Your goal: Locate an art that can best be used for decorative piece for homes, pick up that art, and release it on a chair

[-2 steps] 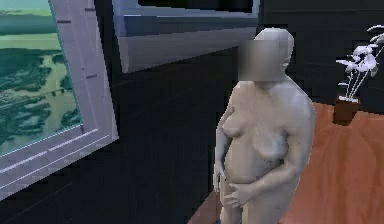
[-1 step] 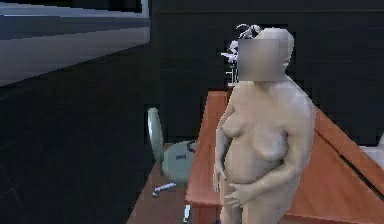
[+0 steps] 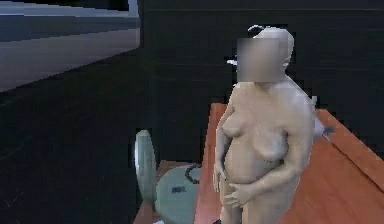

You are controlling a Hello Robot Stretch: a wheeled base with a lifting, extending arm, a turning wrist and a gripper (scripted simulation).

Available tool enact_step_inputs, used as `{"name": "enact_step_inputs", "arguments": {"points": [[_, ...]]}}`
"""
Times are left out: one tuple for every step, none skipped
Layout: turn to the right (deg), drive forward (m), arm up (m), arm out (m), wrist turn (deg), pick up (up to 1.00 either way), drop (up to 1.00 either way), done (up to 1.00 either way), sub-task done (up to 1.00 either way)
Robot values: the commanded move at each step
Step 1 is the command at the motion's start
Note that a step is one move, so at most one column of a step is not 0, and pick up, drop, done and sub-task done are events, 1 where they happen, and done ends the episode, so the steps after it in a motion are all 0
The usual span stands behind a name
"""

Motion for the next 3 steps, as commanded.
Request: {"name": "enact_step_inputs", "arguments": {"points": [[-45.0, 0.0, 0.0, 0.0, 0.0, 0.0, 0.0, 0.0, 0.0], [-45.0, 0.0, 0.0, 0.0, 0.0, 0.0, 0.0, 0.0, 0.0], [-45.0, 0.0, 0.0, 0.0, 0.0, 0.0, 0.0, 0.0, 0.0]]}}
